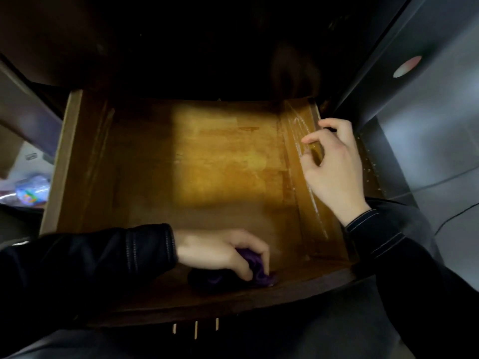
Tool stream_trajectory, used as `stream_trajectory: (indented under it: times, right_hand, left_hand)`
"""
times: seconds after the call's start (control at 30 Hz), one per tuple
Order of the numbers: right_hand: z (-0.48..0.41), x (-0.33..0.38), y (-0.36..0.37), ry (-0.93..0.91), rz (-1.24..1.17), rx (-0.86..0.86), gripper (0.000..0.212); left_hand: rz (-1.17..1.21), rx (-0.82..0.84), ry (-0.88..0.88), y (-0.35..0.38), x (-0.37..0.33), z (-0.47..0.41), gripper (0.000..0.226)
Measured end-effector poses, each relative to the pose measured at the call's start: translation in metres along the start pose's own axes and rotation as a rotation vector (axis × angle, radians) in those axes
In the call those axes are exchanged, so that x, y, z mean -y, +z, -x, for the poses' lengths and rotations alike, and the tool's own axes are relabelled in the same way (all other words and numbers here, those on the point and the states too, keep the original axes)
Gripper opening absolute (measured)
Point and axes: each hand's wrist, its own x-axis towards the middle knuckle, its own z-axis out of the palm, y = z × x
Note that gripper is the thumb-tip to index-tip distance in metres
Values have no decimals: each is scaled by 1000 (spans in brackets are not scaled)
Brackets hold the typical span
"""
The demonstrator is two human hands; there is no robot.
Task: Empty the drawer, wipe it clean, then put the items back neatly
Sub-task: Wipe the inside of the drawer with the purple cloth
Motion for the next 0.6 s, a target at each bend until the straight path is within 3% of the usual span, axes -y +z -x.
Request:
stream_trajectory:
  times: [0.2, 0.43, 0.6]
  right_hand:
    - [0, 0, 1, -2, -7, 4, 16]
    - [0, 3, 0, -3, 22, 20, 17]
    - [0, 2, 0, -3, 2, 15, 17]
  left_hand:
    - [29, -166, -127, 7, 53, 13, 35]
    - [-103, -117, 142, 23, -7, -12, 23]
    - [-140, -90, 130, 14, -10, 31, 19]
